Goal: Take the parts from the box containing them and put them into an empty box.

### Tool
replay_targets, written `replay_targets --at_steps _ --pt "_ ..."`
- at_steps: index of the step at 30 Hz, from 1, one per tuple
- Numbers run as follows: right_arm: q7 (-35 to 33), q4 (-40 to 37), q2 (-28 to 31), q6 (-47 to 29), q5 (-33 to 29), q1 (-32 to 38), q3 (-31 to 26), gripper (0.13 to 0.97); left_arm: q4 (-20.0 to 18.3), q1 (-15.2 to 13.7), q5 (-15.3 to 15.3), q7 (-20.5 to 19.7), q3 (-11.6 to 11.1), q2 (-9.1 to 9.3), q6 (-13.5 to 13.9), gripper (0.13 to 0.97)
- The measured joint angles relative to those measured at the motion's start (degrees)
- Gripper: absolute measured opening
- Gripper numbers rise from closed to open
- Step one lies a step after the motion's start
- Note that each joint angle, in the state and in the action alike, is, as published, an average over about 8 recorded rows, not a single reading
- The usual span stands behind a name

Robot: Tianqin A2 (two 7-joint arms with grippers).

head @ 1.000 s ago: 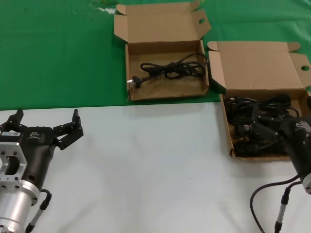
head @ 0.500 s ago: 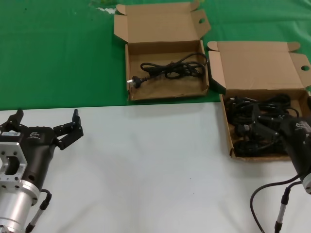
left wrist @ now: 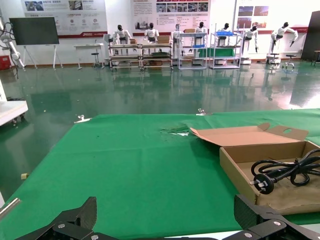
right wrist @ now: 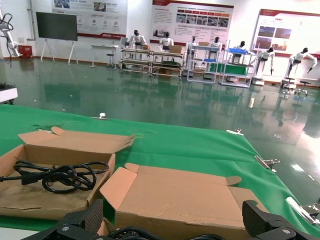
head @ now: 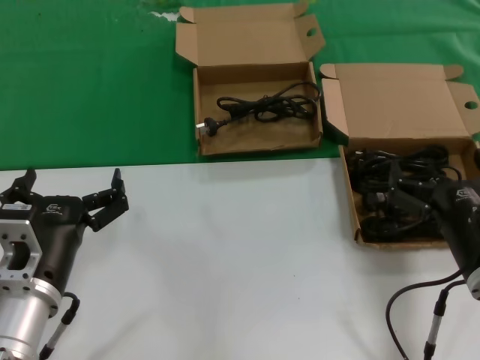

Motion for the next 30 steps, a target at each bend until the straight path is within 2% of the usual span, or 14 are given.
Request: replay_targets --at_steps 30 --pt "0.0 0.0 0.0 0.0 0.0 0.0 0.0 0.966 0.0 0.0 0.0 0.0 0.0 0.00 0.0 0.966"
